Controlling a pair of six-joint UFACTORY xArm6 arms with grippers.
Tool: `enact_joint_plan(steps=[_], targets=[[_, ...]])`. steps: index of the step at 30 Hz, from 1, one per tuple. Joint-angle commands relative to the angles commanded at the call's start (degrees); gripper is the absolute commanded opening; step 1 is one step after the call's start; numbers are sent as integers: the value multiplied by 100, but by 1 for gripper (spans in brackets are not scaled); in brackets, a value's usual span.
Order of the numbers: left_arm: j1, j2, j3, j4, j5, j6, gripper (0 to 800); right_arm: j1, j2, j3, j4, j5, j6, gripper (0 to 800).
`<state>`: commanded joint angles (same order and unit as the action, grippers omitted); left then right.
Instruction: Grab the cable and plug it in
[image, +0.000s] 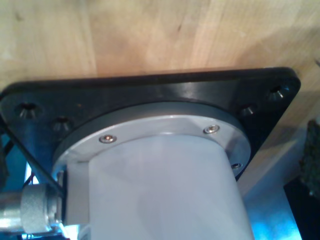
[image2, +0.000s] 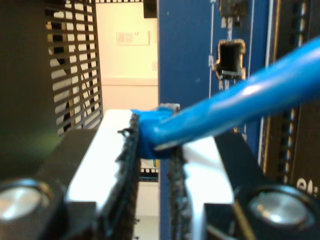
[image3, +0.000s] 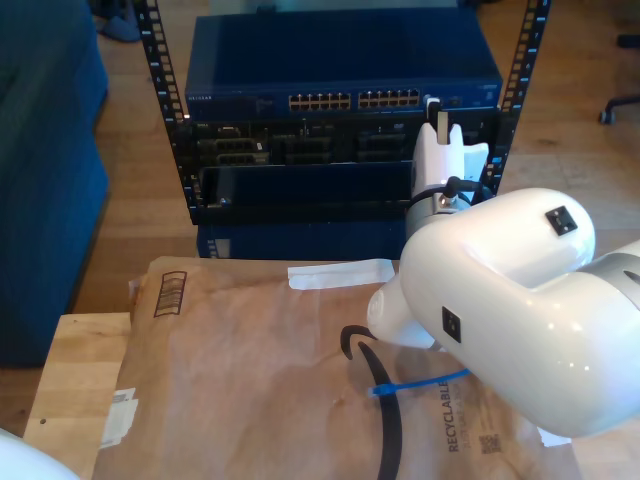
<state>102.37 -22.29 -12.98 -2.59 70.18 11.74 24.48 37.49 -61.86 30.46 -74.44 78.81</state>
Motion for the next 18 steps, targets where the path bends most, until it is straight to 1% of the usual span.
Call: enact_joint_plan(steps=[3, 7, 10, 18], targets=[[0, 0, 0, 0, 0, 0, 799, -70, 44, -18, -149, 0, 53, 0], [0, 0, 0, 0, 0, 0, 799, -105, 114, -105, -176, 9, 62, 0], [0, 0, 0, 0, 0, 0, 799, -114, 149, -123, -308, 9, 62, 0], [0, 0, 0, 0, 0, 0, 799, -105, 149, -149, -325, 9, 62, 0]])
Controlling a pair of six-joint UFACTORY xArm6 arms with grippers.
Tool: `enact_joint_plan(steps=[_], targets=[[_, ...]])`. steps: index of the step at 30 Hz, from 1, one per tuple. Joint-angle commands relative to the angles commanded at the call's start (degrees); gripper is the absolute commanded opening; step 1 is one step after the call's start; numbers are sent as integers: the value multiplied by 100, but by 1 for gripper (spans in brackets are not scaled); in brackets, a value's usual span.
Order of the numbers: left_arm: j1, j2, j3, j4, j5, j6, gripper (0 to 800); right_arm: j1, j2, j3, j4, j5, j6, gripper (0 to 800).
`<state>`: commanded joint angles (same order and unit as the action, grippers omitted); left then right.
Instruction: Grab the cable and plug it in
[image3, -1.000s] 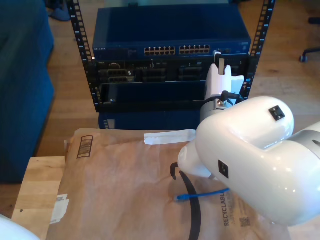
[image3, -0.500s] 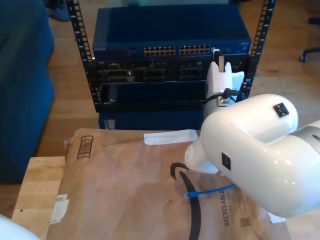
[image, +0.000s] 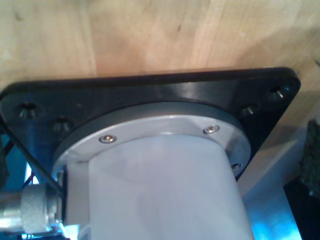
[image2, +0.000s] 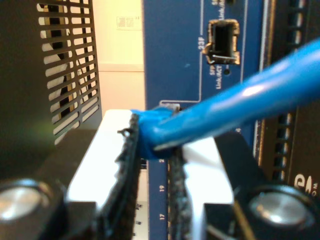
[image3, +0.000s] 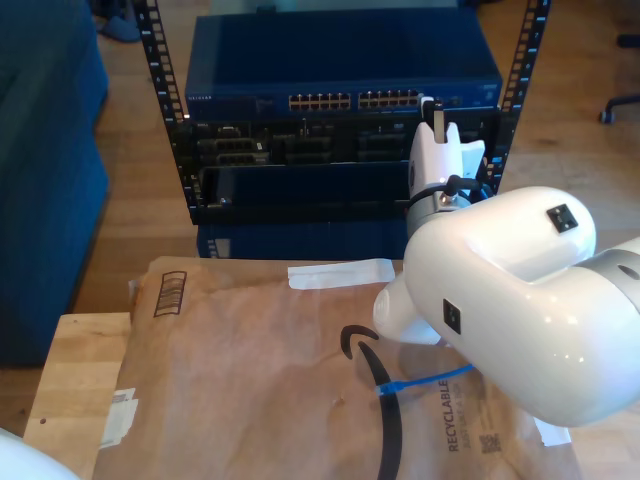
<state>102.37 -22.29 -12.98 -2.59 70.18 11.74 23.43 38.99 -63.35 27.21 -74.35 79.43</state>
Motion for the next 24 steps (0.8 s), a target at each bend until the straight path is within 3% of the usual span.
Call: enact_joint_plan(steps=[24], targets=[[0, 0, 0, 0, 0, 0, 799, 9, 158, -167, -18, 18, 0, 0]])
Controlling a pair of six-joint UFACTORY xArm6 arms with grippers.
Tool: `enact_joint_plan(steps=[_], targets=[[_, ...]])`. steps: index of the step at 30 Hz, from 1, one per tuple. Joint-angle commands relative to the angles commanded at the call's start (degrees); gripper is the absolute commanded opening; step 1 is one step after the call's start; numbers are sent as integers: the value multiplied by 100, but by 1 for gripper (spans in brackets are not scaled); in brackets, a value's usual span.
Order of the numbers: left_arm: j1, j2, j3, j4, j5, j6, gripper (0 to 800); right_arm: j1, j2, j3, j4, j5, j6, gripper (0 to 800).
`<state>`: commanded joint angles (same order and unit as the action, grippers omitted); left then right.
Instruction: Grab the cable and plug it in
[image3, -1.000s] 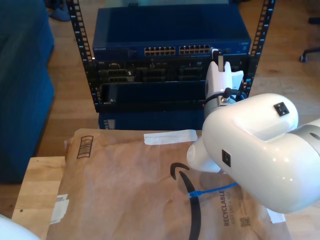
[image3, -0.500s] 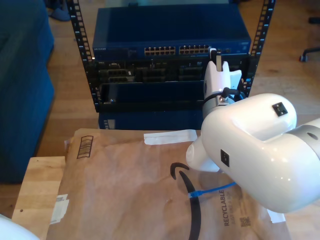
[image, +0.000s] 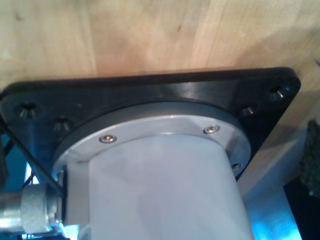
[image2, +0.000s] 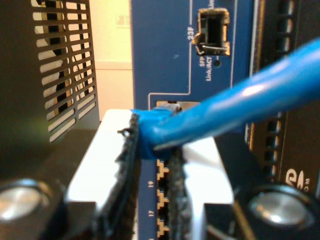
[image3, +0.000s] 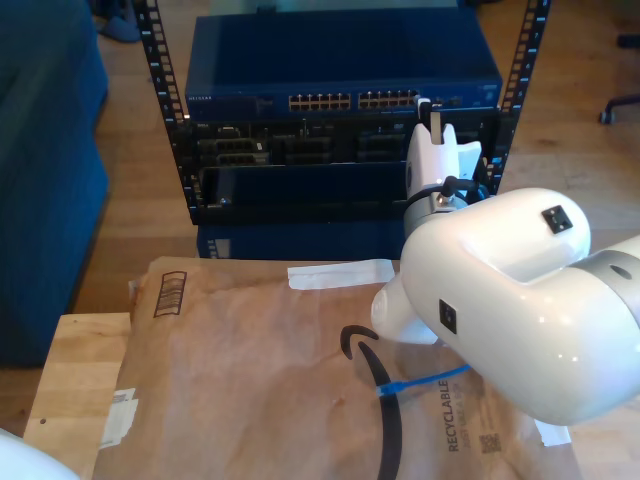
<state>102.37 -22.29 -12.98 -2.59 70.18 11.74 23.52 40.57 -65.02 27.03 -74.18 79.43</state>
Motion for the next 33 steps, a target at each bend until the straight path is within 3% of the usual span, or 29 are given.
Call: enact_joint_plan(steps=[33], targets=[[0, 0, 0, 0, 0, 0, 799, -44, 141, -255, -88, 26, 360, 0]])
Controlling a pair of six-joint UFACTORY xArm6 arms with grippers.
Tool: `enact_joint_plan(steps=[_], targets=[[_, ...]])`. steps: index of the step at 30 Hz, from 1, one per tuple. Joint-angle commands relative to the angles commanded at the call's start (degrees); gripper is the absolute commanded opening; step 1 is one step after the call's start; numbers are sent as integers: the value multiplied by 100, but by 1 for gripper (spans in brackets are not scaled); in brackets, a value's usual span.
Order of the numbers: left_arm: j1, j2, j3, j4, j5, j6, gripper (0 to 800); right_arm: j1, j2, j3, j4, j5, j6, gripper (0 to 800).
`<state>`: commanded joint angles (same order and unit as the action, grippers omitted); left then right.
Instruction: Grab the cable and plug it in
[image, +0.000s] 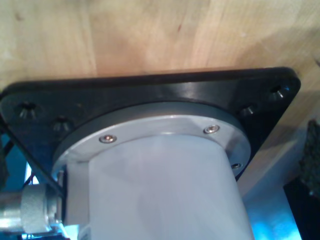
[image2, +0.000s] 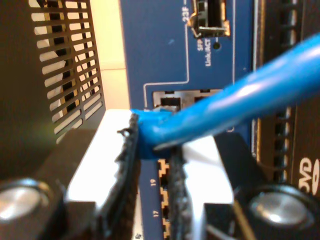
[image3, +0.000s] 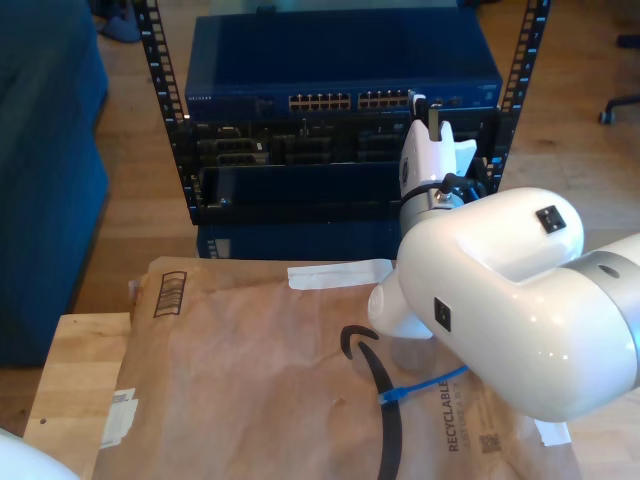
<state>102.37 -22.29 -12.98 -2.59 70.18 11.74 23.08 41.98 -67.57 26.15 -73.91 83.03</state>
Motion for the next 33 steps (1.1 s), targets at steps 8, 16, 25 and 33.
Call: enact_joint_plan(steps=[8, 16, 25, 33], targets=[[0, 0, 0, 0, 0, 0, 799, -9, 0, 44, 0, 0, 0, 0], [0, 0, 0, 0, 0, 0, 799, -18, 9, 62, 0, 0, 9, 0], [0, 0, 0, 0, 0, 0, 799, -18, 9, 35, 0, -9, 9, 0], [0, 0, 0, 0, 0, 0, 799, -9, 79, 9, 9, -9, 9, 0]])
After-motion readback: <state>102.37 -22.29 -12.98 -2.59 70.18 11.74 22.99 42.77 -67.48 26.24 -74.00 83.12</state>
